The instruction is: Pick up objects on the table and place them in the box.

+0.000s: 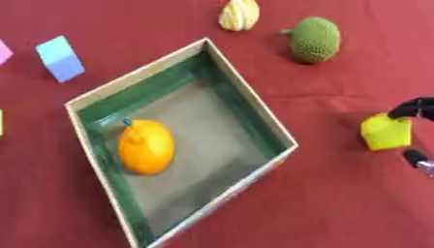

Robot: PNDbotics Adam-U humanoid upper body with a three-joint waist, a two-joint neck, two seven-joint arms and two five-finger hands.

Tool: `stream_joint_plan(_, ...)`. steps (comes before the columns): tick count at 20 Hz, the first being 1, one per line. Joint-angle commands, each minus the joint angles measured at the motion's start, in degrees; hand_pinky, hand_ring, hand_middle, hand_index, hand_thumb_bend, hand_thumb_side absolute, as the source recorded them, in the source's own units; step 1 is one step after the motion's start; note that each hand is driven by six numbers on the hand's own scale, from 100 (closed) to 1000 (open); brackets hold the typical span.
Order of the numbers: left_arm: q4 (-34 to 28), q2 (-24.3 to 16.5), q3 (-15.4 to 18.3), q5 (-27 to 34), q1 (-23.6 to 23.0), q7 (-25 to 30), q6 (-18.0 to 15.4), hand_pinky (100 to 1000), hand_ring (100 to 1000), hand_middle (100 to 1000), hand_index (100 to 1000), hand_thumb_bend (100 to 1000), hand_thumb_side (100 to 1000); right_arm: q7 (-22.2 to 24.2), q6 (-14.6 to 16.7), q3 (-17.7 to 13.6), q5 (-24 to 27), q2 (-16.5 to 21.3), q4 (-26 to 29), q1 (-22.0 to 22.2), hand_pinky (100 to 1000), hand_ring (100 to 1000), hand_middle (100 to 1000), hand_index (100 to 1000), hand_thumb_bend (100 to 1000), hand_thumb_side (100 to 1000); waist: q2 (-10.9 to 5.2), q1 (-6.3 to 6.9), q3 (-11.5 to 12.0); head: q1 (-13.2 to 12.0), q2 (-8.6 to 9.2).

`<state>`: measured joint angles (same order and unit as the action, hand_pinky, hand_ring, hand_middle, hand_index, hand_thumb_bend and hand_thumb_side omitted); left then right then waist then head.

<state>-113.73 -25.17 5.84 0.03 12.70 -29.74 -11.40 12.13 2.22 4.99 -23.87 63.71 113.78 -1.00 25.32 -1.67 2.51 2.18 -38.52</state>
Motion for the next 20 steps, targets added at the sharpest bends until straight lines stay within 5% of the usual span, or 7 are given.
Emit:
stream_joint_plan(1,-0.87,-0.62,0.07,0.06,0.63,0.05,-0.05,748,718,682,809,128,655,1.2,-1.7,-0.07,-0.6,0.77,0.81,-0.84,883,896,843,901,226,100,-0.85,0.09,0.18,0.21,0.89)
stream_joint_plan(11,-0.87,-0.34,-0.17,0.39,0.93,0.38,-0.04,748,717,678,805,123,658,1.4,-6.97,2.11,-2.65,-0.04,0.81,-3.87,870,862,778,873,241,100,-0.31,0.12,0.95,0.34,1.2)
stream_joint_plan(16,-0.87,-0.25,-0.24,0.51,1.01,0.51,-0.02,748,717,676,804,122,660,0.4,-8.64,2.82,-3.61,-0.06,0.81,-5.07,852,814,654,802,254,100,-0.1,0.08,1.22,0.39,1.34)
stream_joint_plan(20,-0.87,-0.22,-0.27,0.55,1.02,0.6,0.0,748,716,674,803,120,660,-2.3,-10.35,3.0,-3.86,-0.06,0.81,-5.94,825,713,499,664,250,100,0.02,0.03,1.45,0.36,1.35)
